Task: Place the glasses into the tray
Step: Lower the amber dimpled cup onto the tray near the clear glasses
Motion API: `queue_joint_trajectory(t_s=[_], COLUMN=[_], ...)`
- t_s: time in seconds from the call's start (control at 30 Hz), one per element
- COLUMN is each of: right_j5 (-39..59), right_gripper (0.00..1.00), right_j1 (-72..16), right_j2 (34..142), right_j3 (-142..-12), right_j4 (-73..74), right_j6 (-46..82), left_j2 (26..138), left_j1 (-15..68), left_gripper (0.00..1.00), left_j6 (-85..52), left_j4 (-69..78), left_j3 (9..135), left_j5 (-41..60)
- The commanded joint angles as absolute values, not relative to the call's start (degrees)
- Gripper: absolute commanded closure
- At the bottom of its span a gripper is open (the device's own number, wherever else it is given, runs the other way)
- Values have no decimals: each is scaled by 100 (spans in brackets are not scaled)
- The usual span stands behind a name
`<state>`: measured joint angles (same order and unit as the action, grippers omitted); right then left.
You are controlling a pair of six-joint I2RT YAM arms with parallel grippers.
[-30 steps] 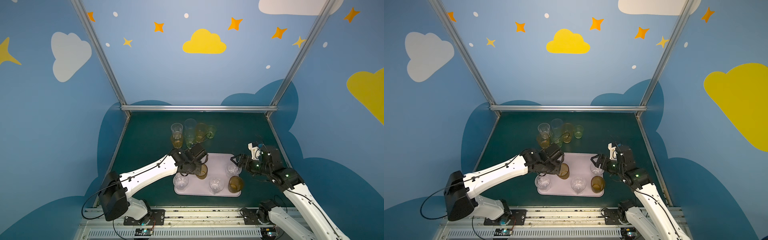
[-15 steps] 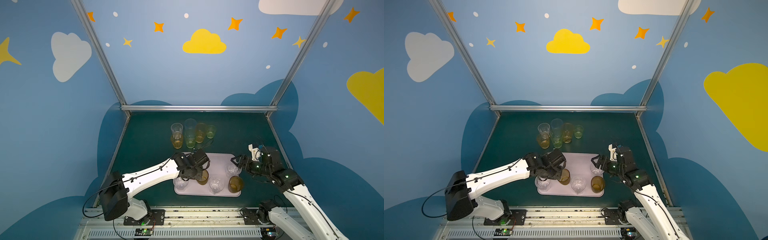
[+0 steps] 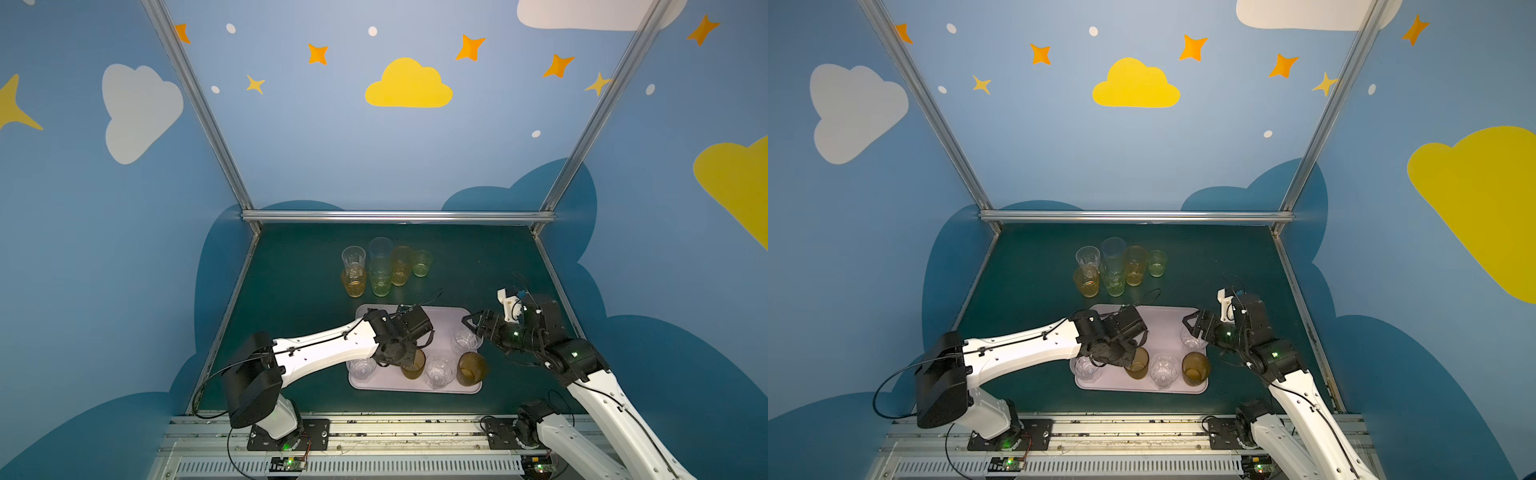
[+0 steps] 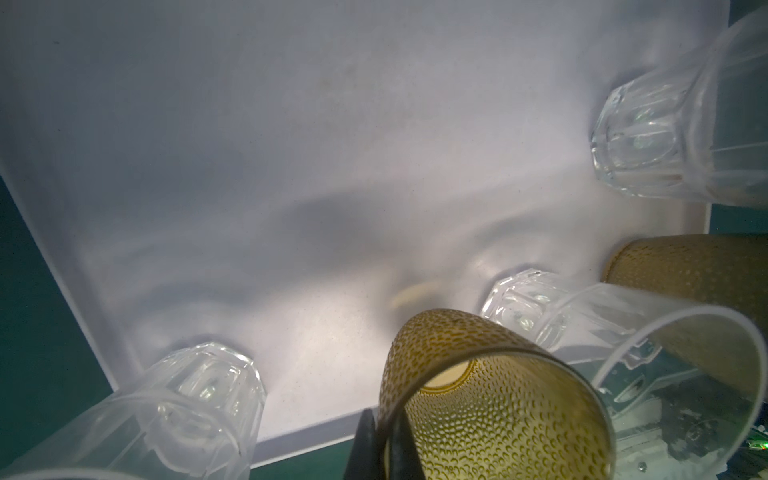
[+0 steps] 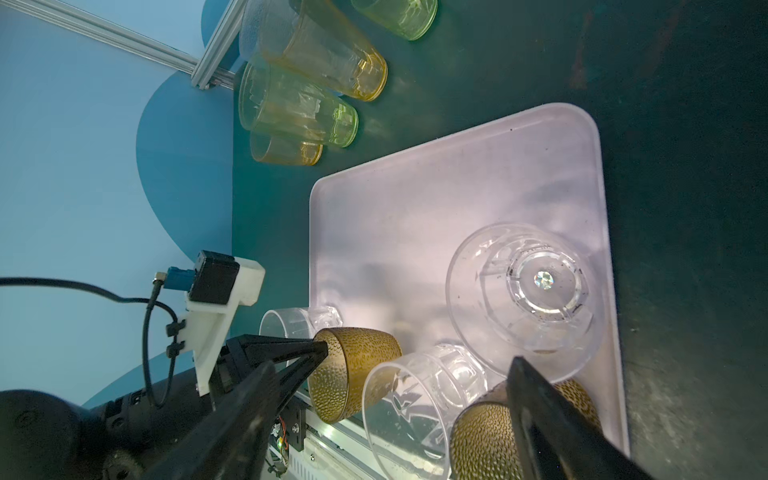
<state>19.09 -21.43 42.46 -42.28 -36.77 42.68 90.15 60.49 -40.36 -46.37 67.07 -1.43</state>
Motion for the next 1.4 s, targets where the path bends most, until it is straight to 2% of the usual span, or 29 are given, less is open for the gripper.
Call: queue_joint_trajectory(t_s=[0.0,0.83,0.87,0.93,1.03,1.17,1.37], right_j5=[1836,1819,1820,1828,1862,1863,1863], right_gripper=[15,15,14,15,15,15,15], right_j1=[-2118,-2101,-2101,-2101,-2101,-2101,-2100], right_j2=[4179,4366,4360,4381,4395,4426,4529], right_j3=[-4156,-4166,-4166,-4166,-4173,-4187,-4184], right_j4=[-3765,-3683,-3666,-3643,-3612,-3593,-3570], right_j6=[4294,4311,4315,4329,4337,4351,4395], left_j2=[9044,9555,9547,9530,9488,9438,9209], left_j1=[6073,6138,6126,6126,6126,6126,6111], left_gripper=[96,96,94,76,73,53,42], left_j6=[-4061,-3920,-3922,-3924,-3910,-3909,-3919], left_j4=[-4772,-4854,-4844,-4866,-4963,-5123,-5000], left_j3=[6803,6847,6847,6864,6908,7000,6965], left_j5=[-141,-150,-149,-200,-335,-473,-559])
